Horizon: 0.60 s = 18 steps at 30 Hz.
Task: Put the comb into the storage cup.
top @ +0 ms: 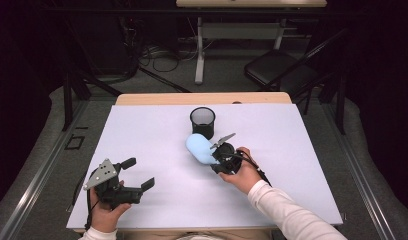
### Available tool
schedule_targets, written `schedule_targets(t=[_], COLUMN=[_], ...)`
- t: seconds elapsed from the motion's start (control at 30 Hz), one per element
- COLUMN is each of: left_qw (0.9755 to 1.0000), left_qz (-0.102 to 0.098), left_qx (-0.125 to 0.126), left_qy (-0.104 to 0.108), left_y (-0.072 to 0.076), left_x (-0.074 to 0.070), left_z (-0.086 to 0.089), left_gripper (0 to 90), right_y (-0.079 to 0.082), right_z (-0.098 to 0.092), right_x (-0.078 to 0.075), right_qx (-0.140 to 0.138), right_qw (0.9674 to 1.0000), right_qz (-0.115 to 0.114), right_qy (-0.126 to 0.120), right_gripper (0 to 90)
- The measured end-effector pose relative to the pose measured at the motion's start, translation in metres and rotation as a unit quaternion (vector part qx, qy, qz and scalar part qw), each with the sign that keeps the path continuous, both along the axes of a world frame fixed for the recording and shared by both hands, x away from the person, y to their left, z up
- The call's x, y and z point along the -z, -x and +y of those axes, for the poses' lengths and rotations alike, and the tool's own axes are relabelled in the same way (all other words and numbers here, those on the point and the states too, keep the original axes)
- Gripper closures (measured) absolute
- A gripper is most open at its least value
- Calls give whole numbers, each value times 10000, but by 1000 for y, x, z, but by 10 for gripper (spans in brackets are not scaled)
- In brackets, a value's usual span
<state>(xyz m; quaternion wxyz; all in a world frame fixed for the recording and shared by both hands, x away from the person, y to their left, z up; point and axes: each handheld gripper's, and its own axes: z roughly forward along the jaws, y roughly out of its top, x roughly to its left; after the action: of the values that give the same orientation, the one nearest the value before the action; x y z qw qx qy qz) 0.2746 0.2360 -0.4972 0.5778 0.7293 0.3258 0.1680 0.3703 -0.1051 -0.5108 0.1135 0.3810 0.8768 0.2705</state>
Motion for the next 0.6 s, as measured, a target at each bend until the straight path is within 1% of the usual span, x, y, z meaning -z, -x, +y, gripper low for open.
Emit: schedule_targets(t=[0.07, 0.13, 0.27, 0.3, 0.37, 0.4, 0.53, 0.57, 0.6], left_qw=[10000, 10000, 10000, 10000, 10000, 10000, 10000, 10000, 10000], left_qz=[3, -1, 1, 1, -1, 0, -1, -1, 1], left_qx=[3, 7, -3, -1, 0, 2, 2, -3, -4], left_qy=[1, -13, -1, 3, 2, 3, -1, -2, 0], left_y=[0, 0, 0, 0, 0, 0, 0, 0, 0], left_x=[0, 0, 0, 0, 0, 0, 0, 0, 0], left_z=[0, 0, 0, 0, 0, 0, 0, 0, 0], left_gripper=[17, 17, 17, 17, 17, 17, 17, 17, 17], right_y=[1, 2, 4, 4, 5, 4, 5, 5, 6], right_z=[1, 1, 2, 2, 2, 1, 1, 1, 0], right_x=[-1, -3, -7, -10, -12, -14, -19, -21, -23], right_qx=[-3, -3, -22, -27, -22, -34, -29, -25, -19], right_qw=[10000, 10000, 9999, 9997, 9996, 9992, 9989, 9988, 9984], right_qz=[-43, -15, -66, -104, -136, -203, -240, -257, -306], right_qy=[-46, -53, -142, -219, -254, -330, -405, -412, -470], right_gripper=[695, 695, 695, 695, 695, 695, 695, 695, 695])
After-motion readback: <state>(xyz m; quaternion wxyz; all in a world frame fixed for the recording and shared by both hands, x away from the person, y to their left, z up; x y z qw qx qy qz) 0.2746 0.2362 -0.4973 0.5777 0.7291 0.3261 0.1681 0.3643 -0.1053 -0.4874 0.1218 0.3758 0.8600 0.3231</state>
